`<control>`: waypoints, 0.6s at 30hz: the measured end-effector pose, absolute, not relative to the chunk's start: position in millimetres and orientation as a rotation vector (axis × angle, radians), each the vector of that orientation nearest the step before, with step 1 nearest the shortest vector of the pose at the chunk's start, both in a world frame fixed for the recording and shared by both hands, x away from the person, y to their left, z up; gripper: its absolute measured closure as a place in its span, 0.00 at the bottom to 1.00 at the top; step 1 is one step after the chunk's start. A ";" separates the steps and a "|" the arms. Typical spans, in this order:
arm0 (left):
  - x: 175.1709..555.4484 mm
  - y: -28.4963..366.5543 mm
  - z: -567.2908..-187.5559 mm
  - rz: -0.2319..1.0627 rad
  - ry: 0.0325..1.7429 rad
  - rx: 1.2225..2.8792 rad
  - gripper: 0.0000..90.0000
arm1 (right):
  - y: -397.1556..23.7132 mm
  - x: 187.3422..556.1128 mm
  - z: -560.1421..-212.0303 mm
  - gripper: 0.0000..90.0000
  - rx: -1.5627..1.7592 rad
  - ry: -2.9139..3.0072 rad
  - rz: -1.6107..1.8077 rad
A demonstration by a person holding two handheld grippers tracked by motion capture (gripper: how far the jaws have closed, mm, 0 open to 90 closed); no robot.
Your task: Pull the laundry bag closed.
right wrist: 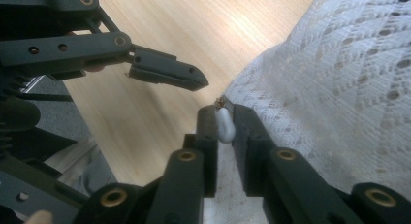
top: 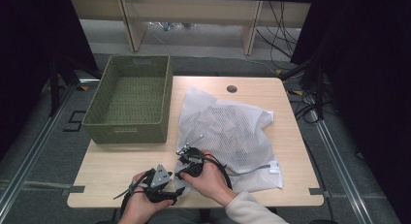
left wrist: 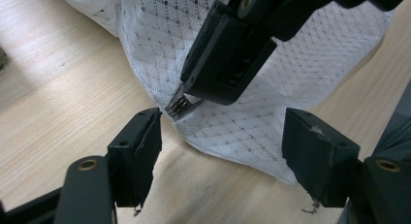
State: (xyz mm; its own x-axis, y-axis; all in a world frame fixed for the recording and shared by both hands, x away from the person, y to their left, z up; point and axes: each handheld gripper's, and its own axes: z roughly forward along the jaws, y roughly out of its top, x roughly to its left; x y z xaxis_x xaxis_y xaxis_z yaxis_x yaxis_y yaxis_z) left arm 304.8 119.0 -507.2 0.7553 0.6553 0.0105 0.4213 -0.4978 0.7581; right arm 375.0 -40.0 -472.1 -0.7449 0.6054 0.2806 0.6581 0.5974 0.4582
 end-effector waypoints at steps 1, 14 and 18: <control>305.3 119.3 -507.1 0.389 0.794 2.171 0.34 | -39.6 375.0 -472.6 0.92 -1.077 -2.717 -0.838; 306.0 120.3 -507.9 0.408 0.796 2.153 0.35 | -36.4 373.5 -473.6 0.96 -1.081 -2.726 -0.846; 306.0 119.3 -507.6 0.368 0.841 2.122 0.36 | -36.9 374.1 -467.8 0.96 -1.070 -2.733 -0.833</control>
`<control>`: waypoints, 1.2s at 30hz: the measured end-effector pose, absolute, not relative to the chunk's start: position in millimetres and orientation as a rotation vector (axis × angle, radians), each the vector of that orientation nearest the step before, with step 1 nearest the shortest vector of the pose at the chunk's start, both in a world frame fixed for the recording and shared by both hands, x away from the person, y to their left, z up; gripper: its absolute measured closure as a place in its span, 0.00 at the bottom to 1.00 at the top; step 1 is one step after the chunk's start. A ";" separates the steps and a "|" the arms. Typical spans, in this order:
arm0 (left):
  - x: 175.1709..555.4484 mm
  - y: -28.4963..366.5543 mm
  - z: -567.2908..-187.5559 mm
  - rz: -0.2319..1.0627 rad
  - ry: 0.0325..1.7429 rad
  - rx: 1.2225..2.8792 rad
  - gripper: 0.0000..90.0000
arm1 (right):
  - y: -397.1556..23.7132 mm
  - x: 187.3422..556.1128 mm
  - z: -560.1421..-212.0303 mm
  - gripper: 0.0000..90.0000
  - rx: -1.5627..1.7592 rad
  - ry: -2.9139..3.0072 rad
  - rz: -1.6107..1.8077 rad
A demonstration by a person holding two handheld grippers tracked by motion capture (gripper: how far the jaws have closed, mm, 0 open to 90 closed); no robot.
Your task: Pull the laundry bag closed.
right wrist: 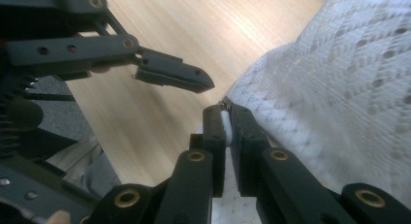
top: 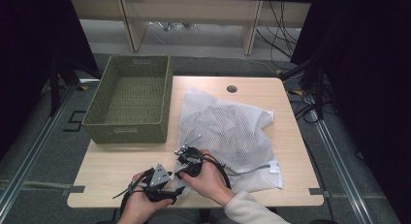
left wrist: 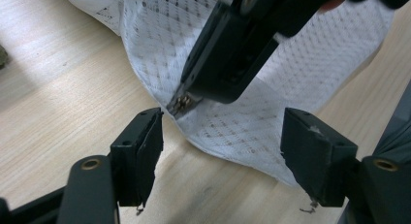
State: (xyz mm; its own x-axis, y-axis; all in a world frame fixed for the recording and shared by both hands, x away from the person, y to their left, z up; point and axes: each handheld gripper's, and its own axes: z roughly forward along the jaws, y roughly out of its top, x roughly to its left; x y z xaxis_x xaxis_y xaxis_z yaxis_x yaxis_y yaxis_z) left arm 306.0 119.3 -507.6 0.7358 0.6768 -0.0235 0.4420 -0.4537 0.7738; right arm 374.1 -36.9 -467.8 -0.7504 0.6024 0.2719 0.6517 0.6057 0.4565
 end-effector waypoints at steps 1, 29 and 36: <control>307.0 120.0 -506.3 0.359 0.838 2.121 0.36 | -37.3 374.3 -465.0 0.96 -1.073 -2.735 -0.832; 333.3 104.5 -503.1 0.227 0.884 2.061 0.96 | -62.3 363.8 -432.0 0.97 -1.075 -2.728 -0.870; 329.8 103.3 -495.8 0.272 0.875 2.073 0.97 | -68.5 363.2 -431.4 0.97 -1.102 -2.742 -0.847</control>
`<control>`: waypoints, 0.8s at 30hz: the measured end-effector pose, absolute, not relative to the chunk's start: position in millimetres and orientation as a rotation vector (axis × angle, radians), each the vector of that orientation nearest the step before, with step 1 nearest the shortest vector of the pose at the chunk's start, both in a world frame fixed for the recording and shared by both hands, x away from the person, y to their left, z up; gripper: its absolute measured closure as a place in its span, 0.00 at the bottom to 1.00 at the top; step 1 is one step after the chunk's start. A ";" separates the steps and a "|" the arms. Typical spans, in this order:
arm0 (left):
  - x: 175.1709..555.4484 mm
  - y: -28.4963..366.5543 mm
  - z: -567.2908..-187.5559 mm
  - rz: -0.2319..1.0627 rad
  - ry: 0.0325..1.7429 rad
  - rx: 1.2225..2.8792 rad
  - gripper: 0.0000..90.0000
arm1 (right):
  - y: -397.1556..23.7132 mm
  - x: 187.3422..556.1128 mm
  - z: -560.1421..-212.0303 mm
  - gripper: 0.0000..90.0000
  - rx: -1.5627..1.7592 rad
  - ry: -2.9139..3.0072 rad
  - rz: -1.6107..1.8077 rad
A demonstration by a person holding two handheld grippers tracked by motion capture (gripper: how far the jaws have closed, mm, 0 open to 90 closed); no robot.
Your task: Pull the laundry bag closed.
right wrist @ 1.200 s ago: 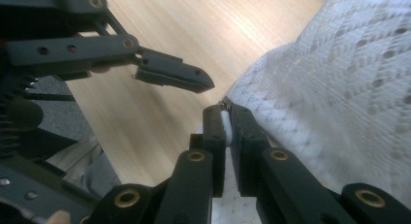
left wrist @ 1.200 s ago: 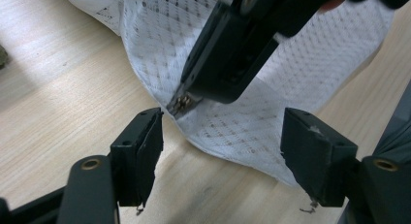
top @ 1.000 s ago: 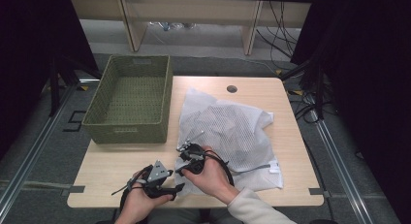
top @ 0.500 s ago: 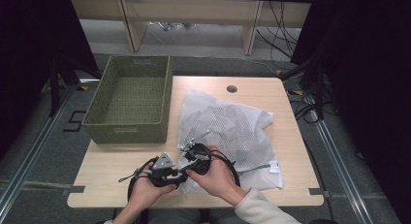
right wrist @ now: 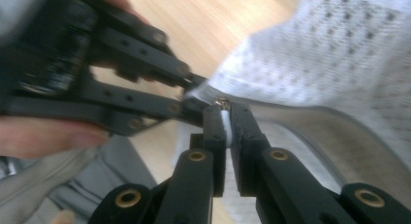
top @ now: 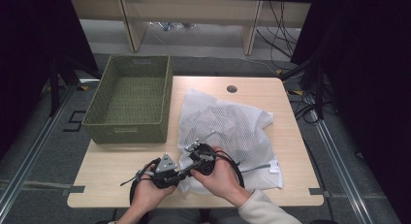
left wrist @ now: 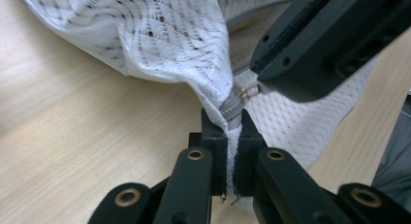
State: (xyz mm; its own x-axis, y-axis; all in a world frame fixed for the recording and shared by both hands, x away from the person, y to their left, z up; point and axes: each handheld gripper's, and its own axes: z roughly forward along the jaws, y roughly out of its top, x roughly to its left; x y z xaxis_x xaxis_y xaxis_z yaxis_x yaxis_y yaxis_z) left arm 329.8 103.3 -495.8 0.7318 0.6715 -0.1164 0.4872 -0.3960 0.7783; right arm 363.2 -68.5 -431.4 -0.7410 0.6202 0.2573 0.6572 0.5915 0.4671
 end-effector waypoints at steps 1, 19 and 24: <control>331.8 105.5 -494.2 0.302 0.837 2.085 0.97 | -70.0 364.5 -432.0 0.97 -1.087 -2.752 -0.866; 330.8 112.4 -492.6 0.330 0.847 2.070 0.96 | -83.5 365.7 -437.8 0.97 -1.178 -2.750 -0.848; 329.2 111.6 -491.9 0.301 0.873 2.051 0.96 | -86.5 364.0 -436.7 0.97 -1.189 -2.748 -0.855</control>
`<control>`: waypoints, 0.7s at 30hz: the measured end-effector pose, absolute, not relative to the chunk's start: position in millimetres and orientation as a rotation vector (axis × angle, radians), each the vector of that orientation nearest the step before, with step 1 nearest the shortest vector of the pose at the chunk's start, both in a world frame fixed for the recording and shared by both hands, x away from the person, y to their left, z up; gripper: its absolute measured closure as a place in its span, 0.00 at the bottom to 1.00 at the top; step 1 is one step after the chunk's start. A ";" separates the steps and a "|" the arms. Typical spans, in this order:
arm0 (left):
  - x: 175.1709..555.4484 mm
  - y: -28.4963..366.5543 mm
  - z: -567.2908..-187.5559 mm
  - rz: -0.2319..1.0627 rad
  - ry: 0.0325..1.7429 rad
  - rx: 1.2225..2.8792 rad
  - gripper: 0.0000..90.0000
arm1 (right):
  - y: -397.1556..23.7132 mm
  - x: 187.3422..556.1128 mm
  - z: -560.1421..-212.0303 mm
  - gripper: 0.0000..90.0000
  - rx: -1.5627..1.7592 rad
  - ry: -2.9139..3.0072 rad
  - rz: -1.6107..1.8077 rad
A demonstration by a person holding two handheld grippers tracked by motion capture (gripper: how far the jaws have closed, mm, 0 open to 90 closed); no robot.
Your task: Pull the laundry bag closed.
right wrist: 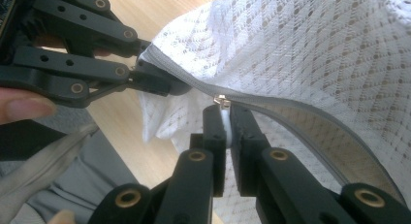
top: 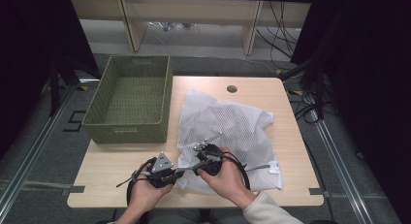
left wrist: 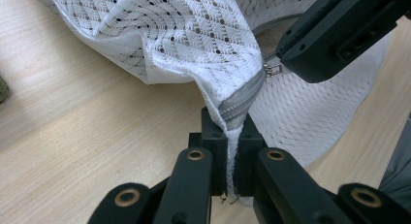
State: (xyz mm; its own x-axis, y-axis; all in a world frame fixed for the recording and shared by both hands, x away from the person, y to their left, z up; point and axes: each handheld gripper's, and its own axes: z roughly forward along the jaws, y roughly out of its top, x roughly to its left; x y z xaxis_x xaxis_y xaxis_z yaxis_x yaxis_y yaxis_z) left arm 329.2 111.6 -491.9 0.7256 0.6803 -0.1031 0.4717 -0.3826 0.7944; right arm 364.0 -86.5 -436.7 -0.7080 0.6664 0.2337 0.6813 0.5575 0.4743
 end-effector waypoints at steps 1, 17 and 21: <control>328.5 111.0 -492.2 0.292 0.887 2.044 0.96 | -87.3 363.8 -436.5 0.97 -1.190 -2.743 -0.861; 327.5 111.0 -492.7 0.322 0.918 2.009 0.96 | -93.6 363.1 -437.6 0.97 -1.216 -2.745 -0.864; 328.6 112.6 -491.6 0.349 0.893 2.029 0.96 | -96.4 363.0 -437.4 0.97 -1.229 -2.738 -0.865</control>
